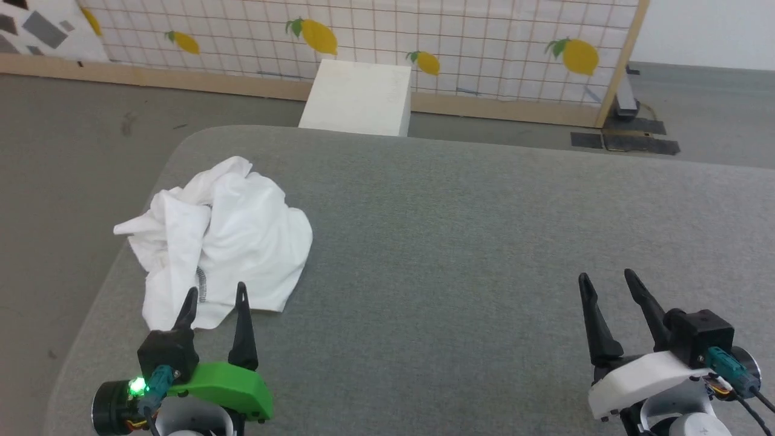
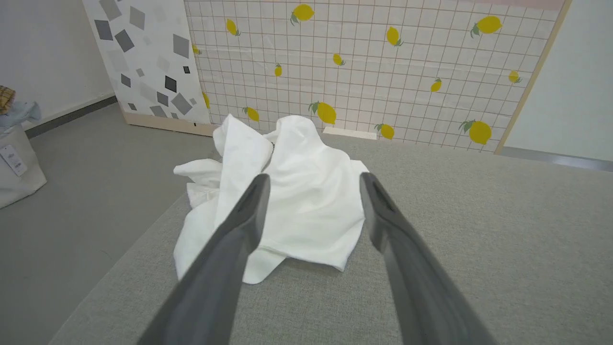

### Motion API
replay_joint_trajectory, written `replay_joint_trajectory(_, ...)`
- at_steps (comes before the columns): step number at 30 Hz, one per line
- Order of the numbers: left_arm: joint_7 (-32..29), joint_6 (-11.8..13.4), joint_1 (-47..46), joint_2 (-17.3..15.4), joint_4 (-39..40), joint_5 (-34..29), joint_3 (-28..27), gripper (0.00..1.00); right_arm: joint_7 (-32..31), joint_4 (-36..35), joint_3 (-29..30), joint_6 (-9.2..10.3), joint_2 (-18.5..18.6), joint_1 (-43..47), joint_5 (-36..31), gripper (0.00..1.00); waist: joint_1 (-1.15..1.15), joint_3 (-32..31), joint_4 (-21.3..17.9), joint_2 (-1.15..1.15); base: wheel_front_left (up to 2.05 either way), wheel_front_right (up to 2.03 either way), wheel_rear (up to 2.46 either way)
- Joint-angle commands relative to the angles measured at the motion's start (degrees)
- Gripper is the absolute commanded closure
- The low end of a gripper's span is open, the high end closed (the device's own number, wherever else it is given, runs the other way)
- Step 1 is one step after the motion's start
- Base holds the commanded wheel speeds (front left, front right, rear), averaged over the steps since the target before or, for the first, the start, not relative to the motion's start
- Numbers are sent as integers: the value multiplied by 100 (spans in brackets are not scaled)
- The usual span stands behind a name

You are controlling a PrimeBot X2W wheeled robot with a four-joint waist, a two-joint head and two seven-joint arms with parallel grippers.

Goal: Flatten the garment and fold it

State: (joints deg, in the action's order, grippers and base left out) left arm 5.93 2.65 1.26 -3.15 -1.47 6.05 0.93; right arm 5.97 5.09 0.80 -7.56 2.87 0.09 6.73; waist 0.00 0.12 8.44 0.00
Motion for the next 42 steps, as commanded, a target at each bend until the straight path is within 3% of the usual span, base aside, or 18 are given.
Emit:
replay_joint_trajectory(1, 68, 51, 103, 11, -9, 63, 8, 0, 68, 45, -1, 3, 0, 79, 58, 0, 0, 2, 149, 0, 0, 0, 0)
replay_joint_trajectory(21, 326, 173, 291, 16, -43, 257, 25, 0, 325, 329, -71, 5, 0, 133, 252, 0, 0, -37, 1010, 0, 0, 0, 0)
replay_joint_trajectory(42, 584, 326, 461, 21, -63, 452, 25, 0, 581, 542, -91, 6, 0, 188, 249, 0, 0, -23, 1493, 0, 0, 0, 0)
